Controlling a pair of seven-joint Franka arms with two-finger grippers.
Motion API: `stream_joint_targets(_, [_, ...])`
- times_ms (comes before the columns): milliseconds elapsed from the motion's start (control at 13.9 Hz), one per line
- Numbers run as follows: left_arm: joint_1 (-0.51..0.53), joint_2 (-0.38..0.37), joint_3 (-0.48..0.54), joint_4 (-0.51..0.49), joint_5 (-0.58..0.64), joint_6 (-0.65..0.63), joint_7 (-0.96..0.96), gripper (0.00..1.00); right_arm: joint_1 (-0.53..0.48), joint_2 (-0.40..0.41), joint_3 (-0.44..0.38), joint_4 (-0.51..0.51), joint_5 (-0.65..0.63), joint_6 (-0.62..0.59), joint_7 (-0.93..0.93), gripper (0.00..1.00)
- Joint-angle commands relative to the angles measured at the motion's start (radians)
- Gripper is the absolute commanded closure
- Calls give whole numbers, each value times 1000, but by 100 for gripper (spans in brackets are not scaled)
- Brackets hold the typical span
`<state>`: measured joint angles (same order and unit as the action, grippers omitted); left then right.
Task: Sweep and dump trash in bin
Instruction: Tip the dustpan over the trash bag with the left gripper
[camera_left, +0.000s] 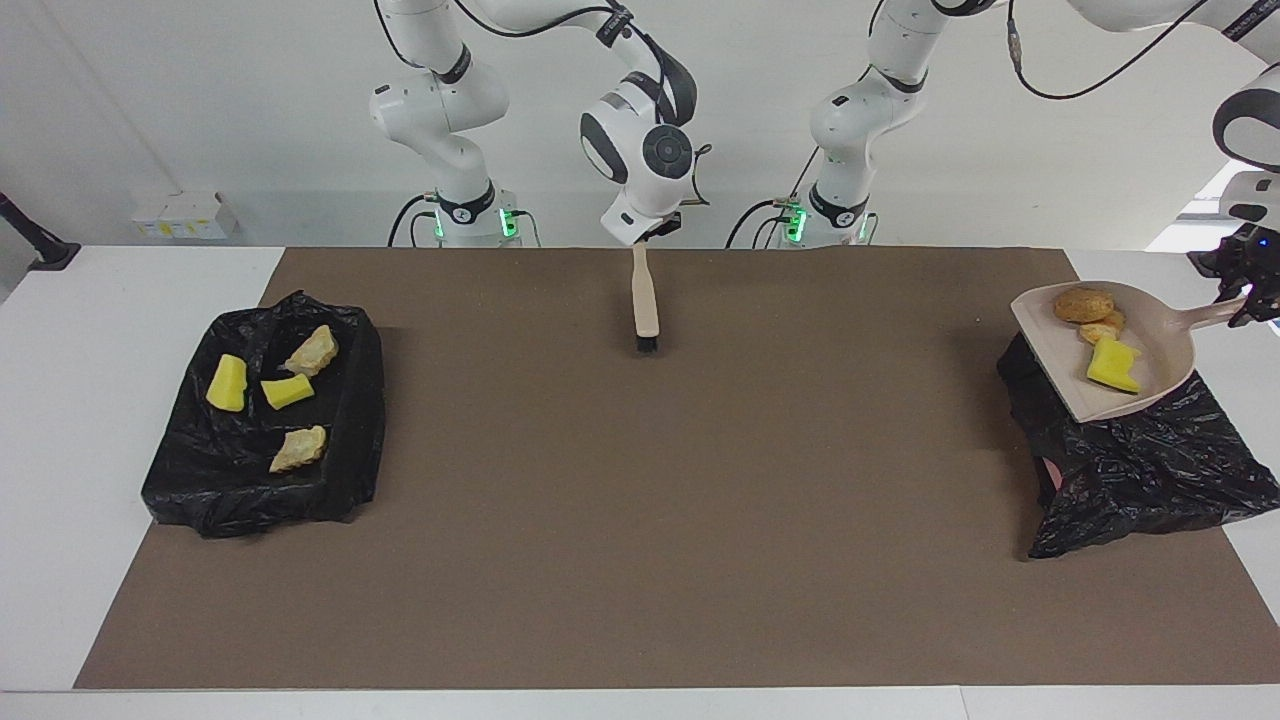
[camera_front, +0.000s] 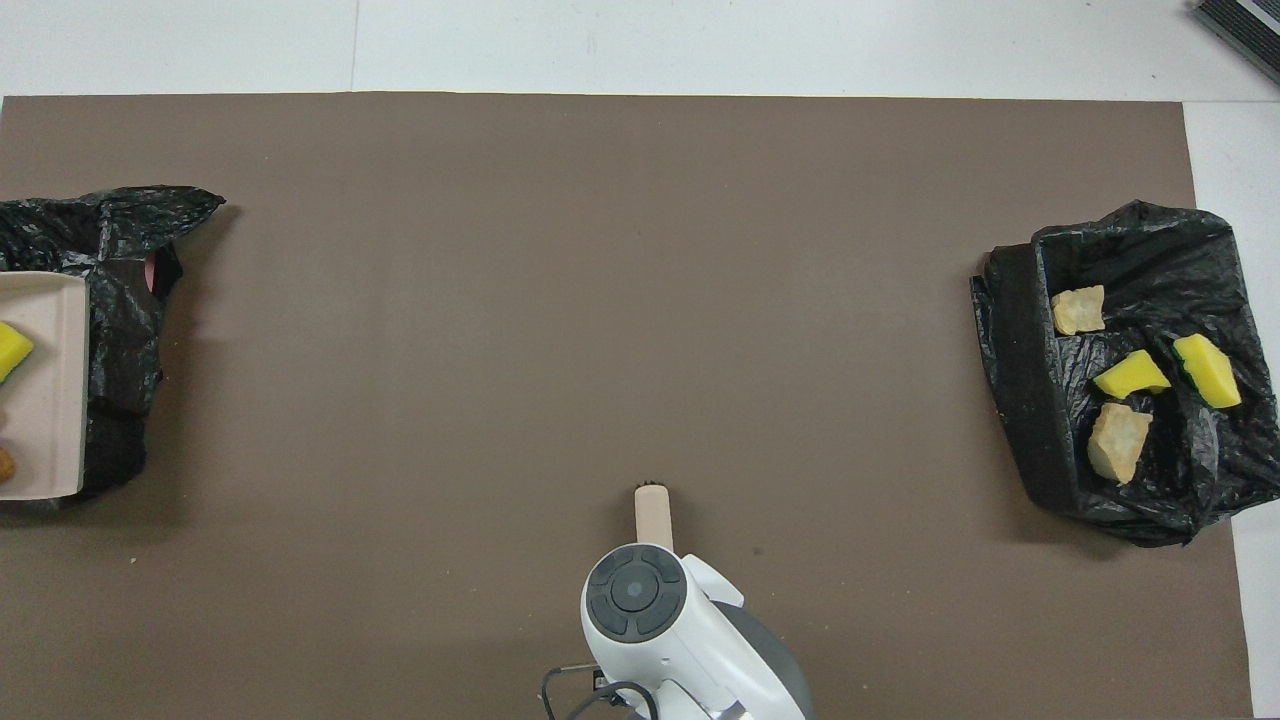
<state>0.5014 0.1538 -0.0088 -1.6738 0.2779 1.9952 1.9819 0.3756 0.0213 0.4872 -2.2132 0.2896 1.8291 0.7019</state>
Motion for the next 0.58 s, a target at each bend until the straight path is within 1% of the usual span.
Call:
stream_joint_targets(0, [-12, 43, -10, 57, 137, 8, -27, 100, 9, 15, -1, -8, -14, 35, 33, 100])
stream_joint_targets(144, [-46, 44, -10, 59, 242, 2, -89, 100, 9, 19, -1, -17, -10, 47, 4, 100])
stream_joint_targets(288, [-72, 55, -10, 84, 358, -4, -203, 100, 9, 23, 1, -31, -10, 76, -39, 100])
stream_joint_targets(359, [-79, 61, -10, 94, 413, -1, -233, 100, 9, 23, 1, -36, -10, 84, -50, 97])
stream_joint_targets(431, [-86, 66, -10, 95, 469, 13, -257, 100, 8, 23, -1, -39, -4, 82, -55, 90])
stream_joint_targets(503, [-89, 66, -11, 104, 524, 14, -294, 100, 8, 19, 1, -51, -4, 82, -62, 85])
